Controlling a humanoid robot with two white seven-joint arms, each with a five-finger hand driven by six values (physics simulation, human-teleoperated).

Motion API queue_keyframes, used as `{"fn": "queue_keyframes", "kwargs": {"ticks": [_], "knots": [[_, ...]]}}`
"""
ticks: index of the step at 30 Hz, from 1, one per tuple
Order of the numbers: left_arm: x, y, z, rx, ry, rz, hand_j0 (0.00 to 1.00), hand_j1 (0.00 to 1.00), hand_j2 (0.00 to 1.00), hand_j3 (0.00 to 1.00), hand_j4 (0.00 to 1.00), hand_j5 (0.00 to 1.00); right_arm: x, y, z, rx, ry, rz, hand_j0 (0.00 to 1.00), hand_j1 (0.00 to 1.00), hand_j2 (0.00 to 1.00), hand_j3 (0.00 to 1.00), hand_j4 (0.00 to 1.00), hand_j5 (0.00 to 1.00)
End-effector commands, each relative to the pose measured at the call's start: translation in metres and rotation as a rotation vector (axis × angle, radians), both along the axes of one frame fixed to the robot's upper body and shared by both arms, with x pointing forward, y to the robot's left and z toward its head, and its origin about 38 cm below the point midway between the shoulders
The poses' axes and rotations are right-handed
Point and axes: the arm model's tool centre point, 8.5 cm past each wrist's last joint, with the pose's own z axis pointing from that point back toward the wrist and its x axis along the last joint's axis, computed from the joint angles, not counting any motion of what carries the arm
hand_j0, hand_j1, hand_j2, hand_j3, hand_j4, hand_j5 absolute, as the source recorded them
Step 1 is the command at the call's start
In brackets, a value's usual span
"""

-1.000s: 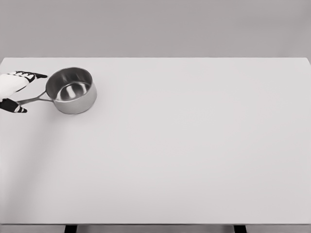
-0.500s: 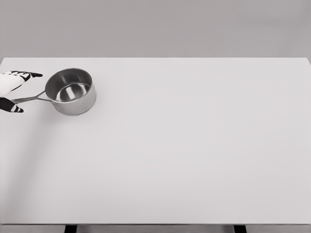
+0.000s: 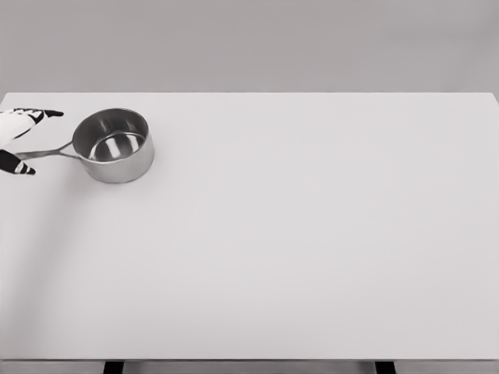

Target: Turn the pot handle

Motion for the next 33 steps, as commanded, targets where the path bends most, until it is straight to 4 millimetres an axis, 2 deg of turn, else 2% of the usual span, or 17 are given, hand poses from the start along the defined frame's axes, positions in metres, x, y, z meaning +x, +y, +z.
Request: {"fn": "queue_keyframes", "kwargs": {"ticks": [1,33], "knots": [[0.0,0.003,-0.003,-0.009,0.01,0.024,1.0,1.0,1.0,1.0,1.0,1.0,0.0,0.0,0.0,0.0,0.0,0.0,1.0,1.0,1.0,1.0,1.0,1.0],[0.021,0.014,-0.005,-0.078,0.017,0.098,1.0,1.0,1.0,1.0,1.0,1.0,0.0,0.0,0.0,0.0,0.0,0.0,1.0,1.0,1.0,1.0,1.0,1.0]]}}
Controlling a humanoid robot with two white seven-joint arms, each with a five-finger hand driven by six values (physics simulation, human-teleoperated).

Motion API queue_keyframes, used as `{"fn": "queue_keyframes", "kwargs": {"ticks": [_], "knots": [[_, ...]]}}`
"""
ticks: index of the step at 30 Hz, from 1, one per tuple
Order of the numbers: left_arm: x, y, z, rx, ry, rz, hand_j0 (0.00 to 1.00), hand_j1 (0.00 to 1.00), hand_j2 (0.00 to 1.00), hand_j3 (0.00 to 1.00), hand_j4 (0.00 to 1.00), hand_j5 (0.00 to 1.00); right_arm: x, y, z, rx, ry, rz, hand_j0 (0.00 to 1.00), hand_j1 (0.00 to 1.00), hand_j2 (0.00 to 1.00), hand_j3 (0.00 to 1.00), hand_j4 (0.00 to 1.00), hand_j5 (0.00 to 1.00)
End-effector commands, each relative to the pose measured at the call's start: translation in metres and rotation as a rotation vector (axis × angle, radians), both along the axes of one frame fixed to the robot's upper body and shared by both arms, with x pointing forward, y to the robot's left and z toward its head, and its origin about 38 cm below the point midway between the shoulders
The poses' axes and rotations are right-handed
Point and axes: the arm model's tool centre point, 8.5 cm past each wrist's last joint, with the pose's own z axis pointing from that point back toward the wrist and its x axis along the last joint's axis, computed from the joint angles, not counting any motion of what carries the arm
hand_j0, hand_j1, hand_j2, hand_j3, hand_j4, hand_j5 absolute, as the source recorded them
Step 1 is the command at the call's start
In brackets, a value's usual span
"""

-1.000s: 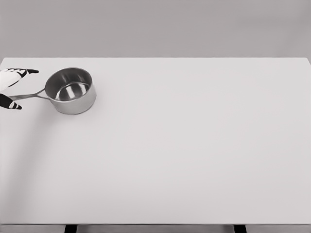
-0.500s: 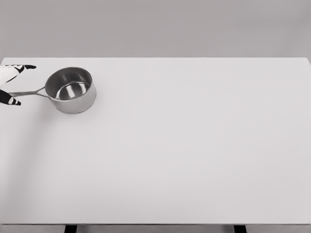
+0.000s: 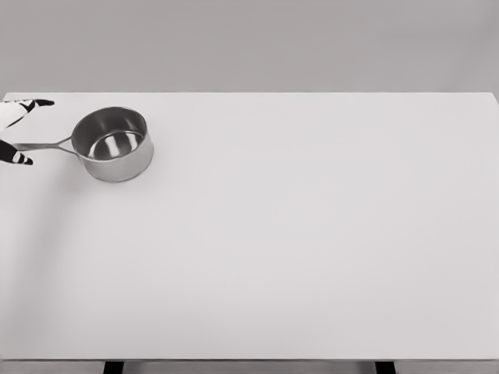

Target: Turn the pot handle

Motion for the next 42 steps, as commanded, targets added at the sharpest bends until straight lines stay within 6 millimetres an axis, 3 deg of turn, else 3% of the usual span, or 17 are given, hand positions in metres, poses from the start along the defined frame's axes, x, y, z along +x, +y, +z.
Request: {"fn": "queue_keyframes", "kwargs": {"ticks": [1,26,38,42], "knots": [[0.0,0.001,-0.004,-0.011,0.008,0.007,1.0,1.0,1.0,1.0,1.0,1.0,0.0,0.0,0.0,0.0,0.0,0.0,1.0,1.0,1.0,1.0,1.0,1.0],[0.013,0.001,-0.001,-0.052,-0.007,0.032,1.0,1.0,1.0,1.0,1.0,1.0,0.0,0.0,0.0,0.0,0.0,0.0,1.0,1.0,1.0,1.0,1.0,1.0],[0.011,0.002,-0.002,-0.046,-0.009,0.023,1.0,1.0,1.0,1.0,1.0,1.0,0.0,0.0,0.0,0.0,0.0,0.0,1.0,1.0,1.0,1.0,1.0,1.0],[0.006,-0.012,0.007,-0.042,-0.048,-0.025,1.0,1.0,1.0,1.0,1.0,1.0,0.0,0.0,0.0,0.0,0.0,0.0,1.0,1.0,1.0,1.0,1.0,1.0]]}}
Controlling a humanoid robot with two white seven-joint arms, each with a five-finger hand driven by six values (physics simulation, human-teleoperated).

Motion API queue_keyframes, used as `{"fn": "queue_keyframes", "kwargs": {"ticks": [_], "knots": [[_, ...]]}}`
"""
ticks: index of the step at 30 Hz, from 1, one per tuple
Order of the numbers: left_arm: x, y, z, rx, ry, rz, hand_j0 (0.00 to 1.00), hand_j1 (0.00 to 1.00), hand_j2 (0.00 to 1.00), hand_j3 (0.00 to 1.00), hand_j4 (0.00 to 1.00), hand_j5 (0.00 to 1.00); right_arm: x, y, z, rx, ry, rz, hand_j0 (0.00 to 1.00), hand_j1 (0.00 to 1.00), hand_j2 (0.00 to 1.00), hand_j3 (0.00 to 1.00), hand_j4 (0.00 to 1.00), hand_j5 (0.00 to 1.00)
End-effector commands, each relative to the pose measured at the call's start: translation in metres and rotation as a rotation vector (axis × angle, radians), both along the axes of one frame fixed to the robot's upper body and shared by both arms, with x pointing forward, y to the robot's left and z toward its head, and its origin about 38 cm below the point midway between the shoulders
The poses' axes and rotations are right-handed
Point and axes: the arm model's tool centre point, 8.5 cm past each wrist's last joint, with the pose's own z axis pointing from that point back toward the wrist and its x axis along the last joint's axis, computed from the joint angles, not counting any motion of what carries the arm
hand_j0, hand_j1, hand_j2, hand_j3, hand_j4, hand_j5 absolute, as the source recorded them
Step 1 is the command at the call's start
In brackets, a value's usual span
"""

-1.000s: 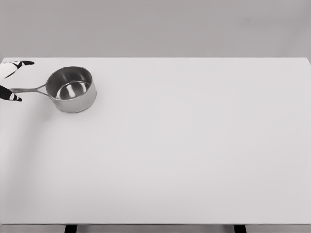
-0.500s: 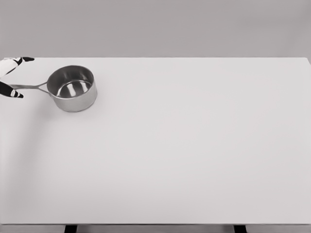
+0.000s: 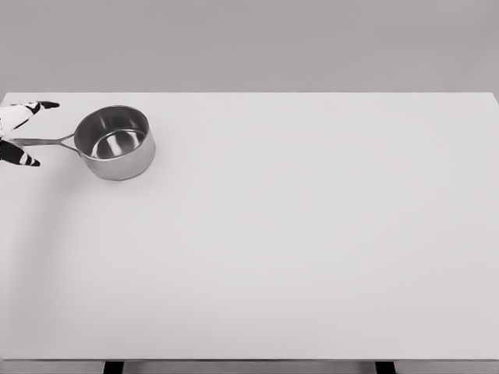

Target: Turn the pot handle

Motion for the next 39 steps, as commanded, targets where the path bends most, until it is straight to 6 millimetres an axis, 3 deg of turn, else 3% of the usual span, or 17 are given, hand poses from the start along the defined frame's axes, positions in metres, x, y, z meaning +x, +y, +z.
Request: {"fn": "queue_keyframes", "kwargs": {"ticks": [1,4,9,11,16,19,24,28,34,39], "knots": [[-0.001,-0.014,0.018,-0.027,-0.059,-0.048,1.0,1.0,1.0,1.0,1.0,1.0,0.0,0.0,0.0,0.002,0.0,0.0,1.0,1.0,1.0,1.0,1.0,1.0],[-0.01,-0.024,0.025,-0.046,-0.105,-0.082,1.0,1.0,1.0,1.0,1.0,1.0,0.0,0.0,0.0,0.0,0.0,0.0,1.0,1.0,1.0,1.0,1.0,1.0],[-0.029,-0.018,0.038,-0.053,-0.167,-0.072,1.0,1.0,1.0,1.0,1.0,1.0,0.0,0.0,0.0,0.0,0.0,0.0,1.0,1.0,1.0,1.0,1.0,1.0],[-0.046,-0.021,0.043,-0.081,-0.204,-0.091,1.0,1.0,1.0,1.0,1.0,1.0,0.0,0.0,0.0,0.0,0.0,0.0,1.0,1.0,1.0,1.0,1.0,1.0],[-0.093,-0.029,0.084,-0.102,-0.373,-0.17,1.0,1.0,1.0,1.0,1.0,1.0,0.0,0.0,0.0,0.0,0.0,0.0,1.0,1.0,1.0,1.0,1.0,1.0],[-0.117,-0.049,0.095,-0.136,-0.465,-0.357,1.0,1.0,1.0,1.0,1.0,1.0,0.0,0.0,0.0,0.0,0.0,0.0,1.0,1.0,1.0,1.0,1.0,1.0],[-0.143,-0.073,0.076,-0.232,-0.432,-0.453,1.0,1.0,1.0,1.0,1.0,1.0,0.0,0.0,0.0,0.0,0.0,0.002,1.0,1.0,1.0,1.0,1.0,1.0],[-0.142,-0.088,0.062,-0.255,-0.386,-0.492,1.0,1.0,1.0,1.0,1.0,1.0,0.0,0.0,0.0,0.0,0.0,0.0,1.0,1.0,1.0,1.0,1.0,1.0],[-0.149,-0.137,0.012,-0.321,-0.218,-0.613,1.0,1.0,1.0,1.0,1.0,1.0,0.0,0.0,0.0,0.0,0.0,0.0,1.0,1.0,1.0,1.0,1.0,1.0],[-0.15,-0.145,0.004,-0.323,-0.182,-0.642,1.0,1.0,1.0,1.0,1.0,1.0,0.0,0.0,0.0,0.0,0.0,0.0,1.0,1.0,1.0,1.0,1.0,1.0]]}}
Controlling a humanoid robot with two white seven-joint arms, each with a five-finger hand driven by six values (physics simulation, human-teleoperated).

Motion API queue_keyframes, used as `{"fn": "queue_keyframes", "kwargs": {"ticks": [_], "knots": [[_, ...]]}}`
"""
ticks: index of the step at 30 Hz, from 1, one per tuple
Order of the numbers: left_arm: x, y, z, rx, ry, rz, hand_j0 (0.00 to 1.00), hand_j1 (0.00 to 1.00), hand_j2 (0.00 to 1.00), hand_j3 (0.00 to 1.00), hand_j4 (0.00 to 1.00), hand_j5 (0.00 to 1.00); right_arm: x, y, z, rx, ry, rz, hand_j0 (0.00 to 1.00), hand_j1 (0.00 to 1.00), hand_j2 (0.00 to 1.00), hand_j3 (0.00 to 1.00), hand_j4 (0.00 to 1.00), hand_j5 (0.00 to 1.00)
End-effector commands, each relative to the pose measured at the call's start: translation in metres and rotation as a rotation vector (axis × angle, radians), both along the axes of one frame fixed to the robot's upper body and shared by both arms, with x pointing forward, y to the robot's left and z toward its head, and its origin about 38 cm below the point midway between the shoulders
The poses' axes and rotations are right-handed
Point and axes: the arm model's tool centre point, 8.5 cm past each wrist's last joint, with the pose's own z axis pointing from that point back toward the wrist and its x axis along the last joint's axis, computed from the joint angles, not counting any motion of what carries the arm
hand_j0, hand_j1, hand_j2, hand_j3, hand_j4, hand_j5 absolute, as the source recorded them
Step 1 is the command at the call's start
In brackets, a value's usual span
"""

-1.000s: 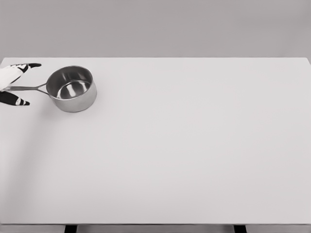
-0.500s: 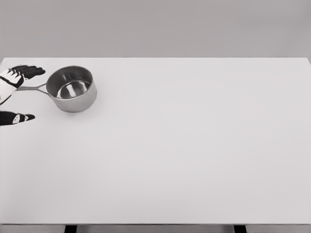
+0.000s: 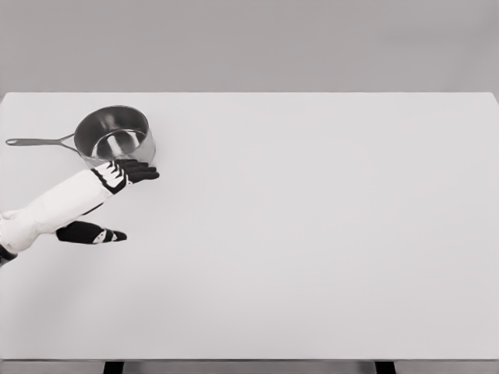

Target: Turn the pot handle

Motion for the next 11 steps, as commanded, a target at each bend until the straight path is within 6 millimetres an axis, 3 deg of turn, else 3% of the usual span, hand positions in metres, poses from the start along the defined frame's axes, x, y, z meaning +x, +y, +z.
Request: {"fn": "queue_keyframes", "kwargs": {"ticks": [1,11], "knots": [[-0.001,-0.003,-0.003,-0.003,0.016,-0.013,1.0,1.0,1.0,1.0,1.0,1.0,0.0,0.0,0.0,0.0,0.0,0.0,1.0,1.0,1.0,1.0,1.0,1.0],[0.001,0.01,0.001,0.039,0.022,-0.002,1.0,1.0,1.0,1.0,1.0,1.0,0.0,0.0,0.0,0.0,0.0,0.0,1.0,1.0,1.0,1.0,1.0,1.0]]}}
